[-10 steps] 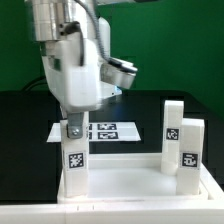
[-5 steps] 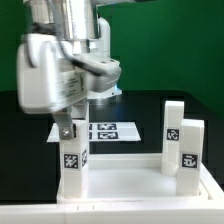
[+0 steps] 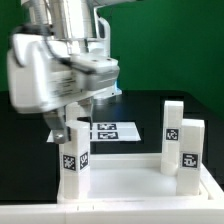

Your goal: Assemble desk

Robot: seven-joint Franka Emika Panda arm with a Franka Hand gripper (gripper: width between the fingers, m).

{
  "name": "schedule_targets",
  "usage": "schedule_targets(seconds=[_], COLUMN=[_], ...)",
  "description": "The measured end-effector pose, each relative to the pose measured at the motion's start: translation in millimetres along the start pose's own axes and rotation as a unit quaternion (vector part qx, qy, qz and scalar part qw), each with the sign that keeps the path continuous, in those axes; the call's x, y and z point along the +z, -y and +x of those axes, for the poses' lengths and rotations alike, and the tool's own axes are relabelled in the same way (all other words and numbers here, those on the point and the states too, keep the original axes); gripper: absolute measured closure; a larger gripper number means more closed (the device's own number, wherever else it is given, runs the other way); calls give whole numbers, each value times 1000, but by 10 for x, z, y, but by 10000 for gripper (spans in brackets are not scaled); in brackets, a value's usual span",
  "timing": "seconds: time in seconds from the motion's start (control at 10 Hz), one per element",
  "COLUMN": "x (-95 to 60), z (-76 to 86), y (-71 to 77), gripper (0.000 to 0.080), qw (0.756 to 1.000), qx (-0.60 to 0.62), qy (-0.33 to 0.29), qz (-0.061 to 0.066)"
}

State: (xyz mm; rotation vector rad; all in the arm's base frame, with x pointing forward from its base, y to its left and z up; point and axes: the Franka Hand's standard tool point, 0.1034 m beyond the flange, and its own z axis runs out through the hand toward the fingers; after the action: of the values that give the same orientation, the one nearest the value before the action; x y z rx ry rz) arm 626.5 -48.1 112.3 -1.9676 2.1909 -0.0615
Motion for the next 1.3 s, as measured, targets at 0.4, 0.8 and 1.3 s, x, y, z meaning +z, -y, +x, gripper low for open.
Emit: schedule_targets(seconds=[0.4, 0.8, 1.3], x=[15, 8, 4], z=[-10, 100, 117], y=[-35, 32, 31], gripper=[151, 151, 514], qw=[987, 914, 959], qx=[-159, -405, -281], qy=[9, -1, -5], qz=[-12, -27, -28])
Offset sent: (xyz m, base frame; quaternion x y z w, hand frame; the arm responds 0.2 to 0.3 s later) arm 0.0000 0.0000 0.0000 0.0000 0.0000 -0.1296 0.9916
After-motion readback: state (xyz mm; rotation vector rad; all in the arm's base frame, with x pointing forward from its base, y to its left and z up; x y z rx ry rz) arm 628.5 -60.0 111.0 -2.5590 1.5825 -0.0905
